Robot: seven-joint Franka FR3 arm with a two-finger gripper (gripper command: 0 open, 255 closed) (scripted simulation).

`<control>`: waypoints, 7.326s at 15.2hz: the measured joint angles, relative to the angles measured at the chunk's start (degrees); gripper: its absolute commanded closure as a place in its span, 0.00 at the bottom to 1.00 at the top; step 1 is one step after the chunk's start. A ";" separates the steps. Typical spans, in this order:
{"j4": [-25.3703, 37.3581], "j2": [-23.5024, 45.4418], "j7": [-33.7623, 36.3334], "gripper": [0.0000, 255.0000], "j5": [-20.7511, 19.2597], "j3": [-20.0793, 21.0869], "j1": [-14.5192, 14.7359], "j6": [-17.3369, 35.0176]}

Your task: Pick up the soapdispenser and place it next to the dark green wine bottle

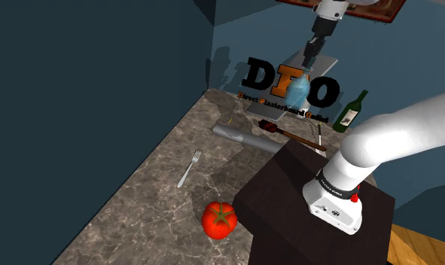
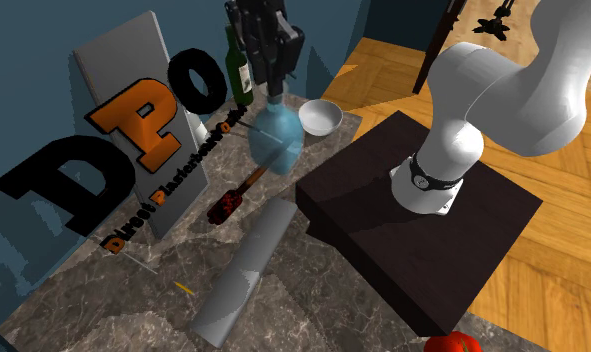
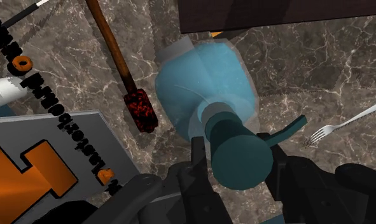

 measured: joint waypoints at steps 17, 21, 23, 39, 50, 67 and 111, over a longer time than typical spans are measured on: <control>12.06 2.86 -7.36 1.00 -1.42 -5.03 -1.46 -8.72; 14.82 5.32 -13.16 1.00 -2.47 -9.69 -2.59 -8.56; 17.23 7.18 -16.23 1.00 -2.60 -12.14 -2.97 -8.89; 41.68 35.26 -48.31 1.00 11.63 -35.23 -9.93 -10.76; 88.23 70.34 -63.42 1.00 37.14 -30.34 -46.99 -28.60; 62.18 65.37 -67.53 1.00 33.57 -33.32 -35.86 -10.74; 38.45 73.33 -73.68 1.00 40.84 -28.15 -32.66 17.56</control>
